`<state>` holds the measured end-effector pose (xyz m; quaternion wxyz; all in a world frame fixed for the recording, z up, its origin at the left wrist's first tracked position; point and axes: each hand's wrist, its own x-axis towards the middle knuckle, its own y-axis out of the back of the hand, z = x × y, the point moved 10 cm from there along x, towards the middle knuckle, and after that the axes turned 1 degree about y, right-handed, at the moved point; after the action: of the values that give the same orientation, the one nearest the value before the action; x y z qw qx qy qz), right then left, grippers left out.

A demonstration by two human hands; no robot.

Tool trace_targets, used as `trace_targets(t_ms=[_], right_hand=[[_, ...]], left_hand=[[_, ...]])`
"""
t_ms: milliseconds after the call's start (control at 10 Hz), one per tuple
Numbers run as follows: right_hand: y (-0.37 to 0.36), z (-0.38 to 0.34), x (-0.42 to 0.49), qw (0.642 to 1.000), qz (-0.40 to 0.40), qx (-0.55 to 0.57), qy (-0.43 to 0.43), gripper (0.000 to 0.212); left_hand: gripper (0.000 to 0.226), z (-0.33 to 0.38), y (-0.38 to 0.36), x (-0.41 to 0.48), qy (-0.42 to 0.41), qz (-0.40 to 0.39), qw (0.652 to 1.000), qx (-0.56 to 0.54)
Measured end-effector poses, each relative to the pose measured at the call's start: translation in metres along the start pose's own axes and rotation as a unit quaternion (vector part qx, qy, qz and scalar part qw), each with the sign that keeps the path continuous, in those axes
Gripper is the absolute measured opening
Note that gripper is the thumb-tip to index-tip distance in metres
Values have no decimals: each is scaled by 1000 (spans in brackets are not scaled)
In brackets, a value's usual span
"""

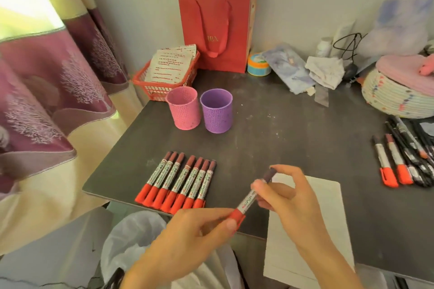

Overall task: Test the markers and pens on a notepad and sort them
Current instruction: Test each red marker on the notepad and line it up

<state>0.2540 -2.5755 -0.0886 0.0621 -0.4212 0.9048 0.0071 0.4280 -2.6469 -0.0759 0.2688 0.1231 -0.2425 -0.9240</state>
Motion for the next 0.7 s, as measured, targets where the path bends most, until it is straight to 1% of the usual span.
trace_targets(t_ms=[100,200,300,400,500,700], right_hand=[[-37,14,21,997,-52,-65,-5,32],[-56,23,34,987,-71,-146,6,32],[-72,29,48,967,-69,-244,8,30],[-83,29,55,952,-60,-299,8,45],[-83,28,57,944,-51,-327,6,52],[-86,28,61,933,-54,-357,-1,53]], left_hand=[[19,-18,80,-1,10,156,986,55],[17,-48,147,1,31,303,948,88],[29,-108,200,20,132,340,906,213],[48,-156,207,31,210,305,880,297],[50,-164,204,34,213,314,864,331],[50,-167,204,33,209,324,864,324]])
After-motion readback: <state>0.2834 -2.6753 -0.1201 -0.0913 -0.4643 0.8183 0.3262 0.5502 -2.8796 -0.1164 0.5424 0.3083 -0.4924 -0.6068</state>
